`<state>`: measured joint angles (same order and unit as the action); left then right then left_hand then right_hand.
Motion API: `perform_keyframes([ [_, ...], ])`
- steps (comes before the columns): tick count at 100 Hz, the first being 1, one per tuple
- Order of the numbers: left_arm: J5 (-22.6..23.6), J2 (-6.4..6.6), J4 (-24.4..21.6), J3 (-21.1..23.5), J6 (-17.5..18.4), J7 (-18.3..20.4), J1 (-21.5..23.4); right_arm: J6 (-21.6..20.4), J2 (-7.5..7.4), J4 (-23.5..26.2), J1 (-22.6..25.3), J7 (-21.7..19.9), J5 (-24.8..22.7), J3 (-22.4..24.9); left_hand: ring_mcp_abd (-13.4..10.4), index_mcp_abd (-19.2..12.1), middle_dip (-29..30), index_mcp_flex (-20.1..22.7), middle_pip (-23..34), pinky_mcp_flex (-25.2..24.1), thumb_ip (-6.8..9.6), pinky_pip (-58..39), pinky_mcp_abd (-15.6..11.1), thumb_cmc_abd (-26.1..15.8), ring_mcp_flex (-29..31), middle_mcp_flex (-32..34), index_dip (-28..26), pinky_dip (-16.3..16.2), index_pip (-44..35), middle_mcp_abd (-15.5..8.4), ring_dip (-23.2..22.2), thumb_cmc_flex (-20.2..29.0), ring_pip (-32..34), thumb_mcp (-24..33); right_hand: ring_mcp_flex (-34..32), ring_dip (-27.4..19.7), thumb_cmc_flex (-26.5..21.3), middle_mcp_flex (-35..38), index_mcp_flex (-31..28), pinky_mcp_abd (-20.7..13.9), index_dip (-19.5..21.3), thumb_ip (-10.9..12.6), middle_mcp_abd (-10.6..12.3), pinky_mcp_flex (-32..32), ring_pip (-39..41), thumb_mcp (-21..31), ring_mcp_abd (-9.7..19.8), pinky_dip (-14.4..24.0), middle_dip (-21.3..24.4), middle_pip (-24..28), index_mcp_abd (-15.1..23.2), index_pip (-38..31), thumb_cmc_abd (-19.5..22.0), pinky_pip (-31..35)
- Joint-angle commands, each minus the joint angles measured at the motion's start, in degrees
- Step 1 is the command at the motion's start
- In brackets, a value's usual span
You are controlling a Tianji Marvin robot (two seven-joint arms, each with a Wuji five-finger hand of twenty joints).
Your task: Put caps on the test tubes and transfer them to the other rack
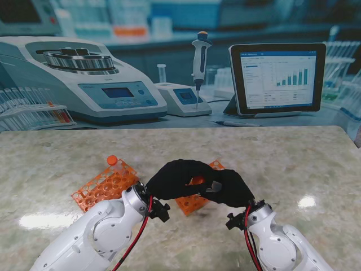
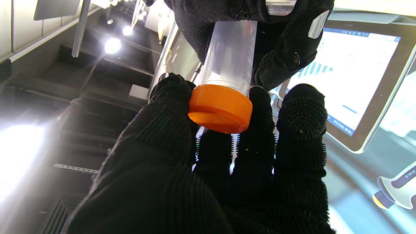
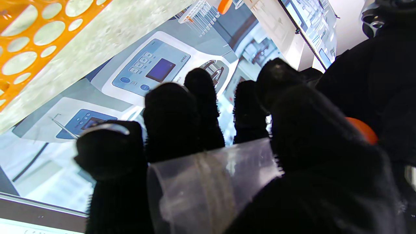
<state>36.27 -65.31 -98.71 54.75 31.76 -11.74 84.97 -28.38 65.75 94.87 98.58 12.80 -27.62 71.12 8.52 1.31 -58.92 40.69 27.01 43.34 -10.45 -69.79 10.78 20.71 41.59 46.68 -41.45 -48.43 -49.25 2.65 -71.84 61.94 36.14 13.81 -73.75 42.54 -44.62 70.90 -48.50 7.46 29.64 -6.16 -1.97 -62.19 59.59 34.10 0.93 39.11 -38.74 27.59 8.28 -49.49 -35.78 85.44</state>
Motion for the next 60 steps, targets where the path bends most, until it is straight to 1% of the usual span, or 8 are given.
perform_keyframes([
  [1,0.14,-0.05,-0.99,0.05,0.41,0.03,0.29,0.49,0.2,-0.22,0.14,0.02,0.27,-0.09,-7.91,-4.45,-0.55,7.78,0.96,0.25,2.62,0.72,0.1,-7.78,4.67,0.3,-2.67,-2.32,-10.31,-1.42,-0.89,12.03,4.84,24.31,-1.62,-0.11,-3.21,-1.15,2.75,0.36,-0.49,-1.43,-0.85,-0.31,-1.38,2.26,0.69,-0.54,-0.92,-0.2,0.69,-0.81,2.72,-0.11],
  [9,0.22,-0.02,-1.29,0.12,0.49,0.07,0.35,0.59,0.19,-0.24,0.11,-0.03,0.34,-0.13,-7.92,-4.47,-0.35,7.91,0.76,0.24,2.63,0.91,0.0,-7.78,4.73,0.2,-2.61,-2.19,-10.26,-1.41,-0.8,12.03,4.75,24.23,-1.62,-0.09,-4.59,-1.07,2.74,0.31,-0.72,-1.85,-0.84,-0.29,-1.47,2.43,0.65,-0.52,-1.44,-0.58,0.79,-0.96,3.8,-0.24],
  [29,-0.04,0.04,-1.78,0.13,0.7,0.51,0.39,0.68,0.22,-0.38,-0.01,-0.1,0.63,-0.21,-7.95,-4.52,-0.04,8.09,0.58,0.29,2.69,1.13,0.05,-7.87,4.8,0.23,-2.57,-1.93,-10.27,-1.45,-0.64,12.03,4.56,24.14,-1.6,-0.18,-3.4,-1.06,2.82,0.61,-1.03,-1.92,-1.08,-0.18,-1.76,1.7,0.43,-0.58,-1.56,-0.9,0.37,-0.94,3.91,-0.58],
  [34,-0.09,0.05,-1.85,0.12,0.77,0.61,0.4,0.73,0.21,-0.41,-0.04,-0.18,0.7,-0.23,-8.01,-4.61,0.01,8.05,0.56,0.29,2.68,1.15,-0.03,-7.93,4.8,0.21,-2.57,-1.88,-10.28,-1.46,-0.61,12.03,4.51,24.05,-1.64,-0.12,-3.54,-0.86,2.58,0.72,-1.08,-1.86,-1.15,-0.21,-1.68,1.67,0.37,-0.53,-1.59,-0.87,0.27,-1.07,4.77,-0.52],
  [45,-0.18,0.09,-1.99,0.16,0.91,0.79,0.46,1.11,0.13,-0.19,0.05,-0.86,1.34,-0.21,-8.03,-4.66,0.15,8.02,0.45,0.35,2.71,1.09,-0.19,-8.07,4.82,0.13,-2.56,-1.79,-10.26,-1.4,-0.58,12.03,4.44,23.9,-1.65,0.07,-8.18,-0.34,2.65,1.31,-1.26,-1.91,-1.34,-0.26,-1.11,-3.51,0.2,-0.26,-0.89,-0.86,-0.39,-1.62,11.49,-0.36],
  [49,-0.17,0.1,-2.03,0.17,0.92,0.82,0.49,1.36,0.07,-0.08,0.1,-1.16,1.47,-0.19,-7.93,-4.68,0.25,7.94,0.34,0.35,2.74,1.07,-0.22,-8.24,4.81,0.05,-2.55,-1.76,-10.21,-1.36,-0.57,12.03,4.4,23.77,-1.65,0.24,-10.02,0.03,3.19,1.43,-0.64,-1.97,-1.64,-0.37,-0.41,-6.26,0.05,-0.01,1.36,-0.62,-1.29,-1.59,14.85,0.09],
  [53,-0.19,0.15,-2.09,0.21,0.89,0.98,0.53,1.63,0.02,0.03,0.12,-1.42,1.53,-0.18,-7.98,-4.75,0.39,7.74,0.15,0.35,2.76,1.05,-0.23,-8.49,4.77,-0.16,-2.49,-1.73,-10.07,-1.39,-0.52,12.03,4.34,23.52,-1.7,0.51,-10.48,0.51,3.64,1.65,0.14,-2.47,-1.86,-0.49,0.38,-6.47,0.1,0.22,1.79,-0.28,-2.02,-1.8,17.34,0.61],
  [60,-0.15,0.25,-2.13,0.27,0.76,1.33,0.56,1.99,0.01,0.12,0.12,-1.4,1.31,-0.24,-7.88,-4.97,1.19,7.06,-0.67,0.05,2.96,1.0,-0.66,-9.11,4.64,-0.55,-2.28,-1.72,-9.53,-1.16,-0.3,12.03,4.1,22.69,-1.71,1.01,-10.46,1.46,4.11,1.58,1.38,-3.4,-1.89,-0.75,1.82,-5.53,0.47,0.65,2.12,0.06,-3.28,-2.02,19.76,1.65],
])
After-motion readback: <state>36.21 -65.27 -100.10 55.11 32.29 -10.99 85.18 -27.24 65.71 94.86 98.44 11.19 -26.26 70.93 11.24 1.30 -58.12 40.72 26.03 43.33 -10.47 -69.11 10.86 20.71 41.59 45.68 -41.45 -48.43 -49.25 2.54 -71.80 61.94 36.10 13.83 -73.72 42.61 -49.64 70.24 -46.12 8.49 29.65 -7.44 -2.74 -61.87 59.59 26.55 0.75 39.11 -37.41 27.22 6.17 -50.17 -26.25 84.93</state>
